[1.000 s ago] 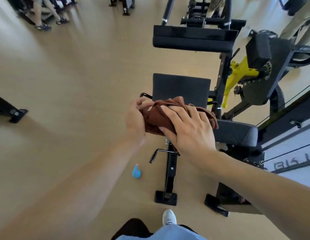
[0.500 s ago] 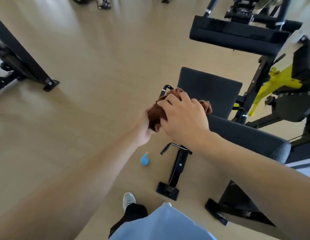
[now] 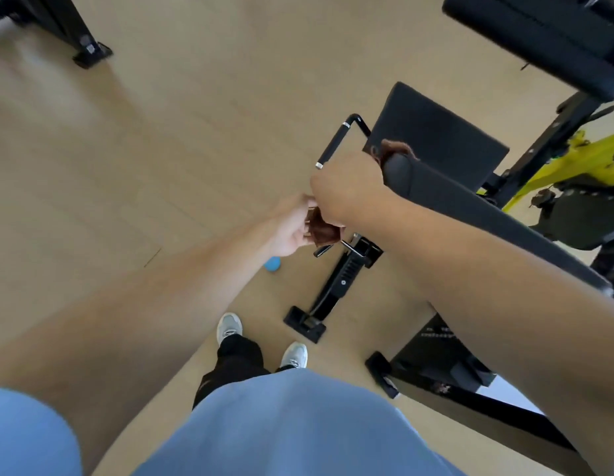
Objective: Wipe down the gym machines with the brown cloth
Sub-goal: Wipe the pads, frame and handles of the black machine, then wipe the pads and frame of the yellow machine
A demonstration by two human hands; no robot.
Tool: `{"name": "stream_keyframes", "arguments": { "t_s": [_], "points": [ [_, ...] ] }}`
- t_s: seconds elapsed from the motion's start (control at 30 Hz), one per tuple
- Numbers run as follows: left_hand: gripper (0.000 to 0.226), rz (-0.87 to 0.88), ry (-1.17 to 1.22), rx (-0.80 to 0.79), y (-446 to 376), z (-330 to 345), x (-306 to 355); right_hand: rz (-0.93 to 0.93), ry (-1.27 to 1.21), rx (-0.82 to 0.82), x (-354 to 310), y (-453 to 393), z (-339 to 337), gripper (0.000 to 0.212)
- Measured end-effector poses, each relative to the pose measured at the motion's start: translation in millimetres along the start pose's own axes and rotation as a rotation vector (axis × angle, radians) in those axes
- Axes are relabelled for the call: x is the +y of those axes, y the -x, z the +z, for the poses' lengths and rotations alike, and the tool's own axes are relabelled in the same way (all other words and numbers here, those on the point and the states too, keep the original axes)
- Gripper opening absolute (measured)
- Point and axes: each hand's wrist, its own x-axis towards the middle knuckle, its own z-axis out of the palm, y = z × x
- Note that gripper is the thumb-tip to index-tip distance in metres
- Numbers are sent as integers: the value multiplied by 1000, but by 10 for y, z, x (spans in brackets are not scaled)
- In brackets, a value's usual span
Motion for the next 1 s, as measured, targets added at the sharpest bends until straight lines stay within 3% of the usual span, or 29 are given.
{"name": "stream_keyframes", "arguments": {
  "t_s": [0.13,0.2,0.27,0.33,0.6,0.77,0.9,1.0],
  "points": [
    [23,-20,107,142,25,-456,-156,93,-587,-22,-284,-178,324,40],
    [11,-4,105,178,89,-649,-202,212,-922,-82,-403,-193,462,36],
    [7,-18,85,235,171,-848,-268,277,-1228,-174,-529,-206,574,19],
    [21,-24,71,288,243,-1022,-343,303,-1461,-301,-663,-196,641,2],
    [24,95,241,504,619,-1673,-527,109,-1470,-557,-1263,-415,652,24],
    [44,120,218,704,888,-2149,-710,57,-1596,-513,-1672,-647,475,25],
    [40,44,209,566,1079,-2620,-729,-132,-1660,-569,-2093,-894,202,38],
    [37,49,273,499,1182,-2957,-676,-234,-1649,-626,-2439,-1073,-72,29]
  ]
}}
